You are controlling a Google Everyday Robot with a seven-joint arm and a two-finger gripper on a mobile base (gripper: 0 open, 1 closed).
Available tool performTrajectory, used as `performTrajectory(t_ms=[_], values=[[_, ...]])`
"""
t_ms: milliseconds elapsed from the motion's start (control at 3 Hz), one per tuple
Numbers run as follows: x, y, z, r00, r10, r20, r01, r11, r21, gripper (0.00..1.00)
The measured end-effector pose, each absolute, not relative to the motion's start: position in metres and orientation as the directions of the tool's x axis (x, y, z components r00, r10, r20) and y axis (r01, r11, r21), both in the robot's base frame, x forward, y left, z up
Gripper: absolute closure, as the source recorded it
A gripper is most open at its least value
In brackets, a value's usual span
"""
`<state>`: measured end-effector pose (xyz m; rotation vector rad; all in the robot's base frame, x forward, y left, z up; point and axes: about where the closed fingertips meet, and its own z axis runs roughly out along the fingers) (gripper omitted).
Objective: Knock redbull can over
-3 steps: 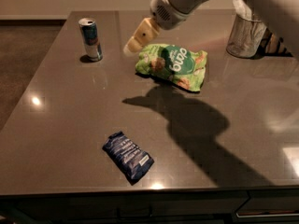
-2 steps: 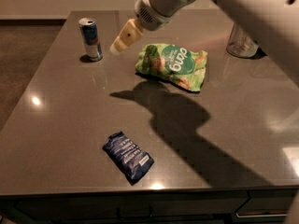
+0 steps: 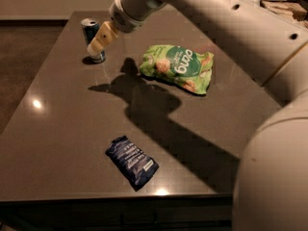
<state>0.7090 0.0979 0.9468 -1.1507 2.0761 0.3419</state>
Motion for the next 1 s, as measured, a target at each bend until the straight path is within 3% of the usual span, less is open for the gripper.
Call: performTrajectory(t_ms=[1000], values=[[0.77,0.171,0.931,-0.372,-0.577,-0.727,-0.799,0.598,-0.065,0.0]])
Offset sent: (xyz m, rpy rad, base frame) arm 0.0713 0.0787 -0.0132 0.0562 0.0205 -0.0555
